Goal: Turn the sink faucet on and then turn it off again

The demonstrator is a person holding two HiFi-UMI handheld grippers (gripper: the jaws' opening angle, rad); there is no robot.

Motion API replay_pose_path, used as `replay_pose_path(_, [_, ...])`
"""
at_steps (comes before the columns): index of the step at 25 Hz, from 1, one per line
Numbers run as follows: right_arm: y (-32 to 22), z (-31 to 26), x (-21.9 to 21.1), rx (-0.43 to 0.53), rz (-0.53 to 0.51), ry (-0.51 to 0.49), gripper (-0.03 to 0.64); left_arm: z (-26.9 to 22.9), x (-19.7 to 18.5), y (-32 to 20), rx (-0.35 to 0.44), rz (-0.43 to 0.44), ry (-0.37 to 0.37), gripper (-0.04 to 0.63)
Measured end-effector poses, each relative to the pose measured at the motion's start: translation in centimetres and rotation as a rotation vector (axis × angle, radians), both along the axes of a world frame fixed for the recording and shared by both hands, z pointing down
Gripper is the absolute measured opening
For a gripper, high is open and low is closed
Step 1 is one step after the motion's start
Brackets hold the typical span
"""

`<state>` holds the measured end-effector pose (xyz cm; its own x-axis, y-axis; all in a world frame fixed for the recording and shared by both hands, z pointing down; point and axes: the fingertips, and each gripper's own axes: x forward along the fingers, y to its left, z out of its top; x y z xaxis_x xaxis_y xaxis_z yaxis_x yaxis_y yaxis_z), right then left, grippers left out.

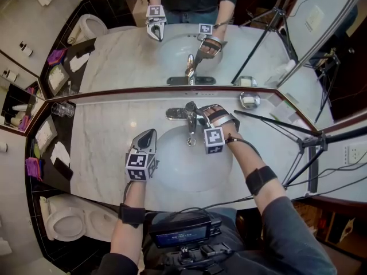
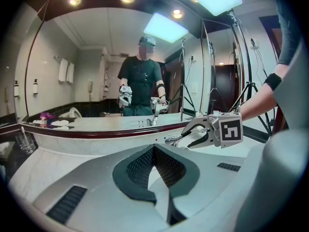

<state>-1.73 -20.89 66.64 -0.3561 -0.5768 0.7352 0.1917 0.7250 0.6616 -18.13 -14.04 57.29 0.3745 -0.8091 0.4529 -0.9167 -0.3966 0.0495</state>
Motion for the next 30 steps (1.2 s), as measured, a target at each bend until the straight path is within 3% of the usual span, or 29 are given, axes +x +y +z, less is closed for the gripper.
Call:
replay_pose_path(15, [0.1,0.9,1.0,0.013,0.033,0.040,0.186,0.3,0.7,-0.1,-0.004,0.009,0.009,0.000])
replay_pose_path(30, [1.8,2.3,1.7,-0.031,0.094,0.011,0.167,0.2,0.6,0.0,-0.005,0.006,0.014,0.000])
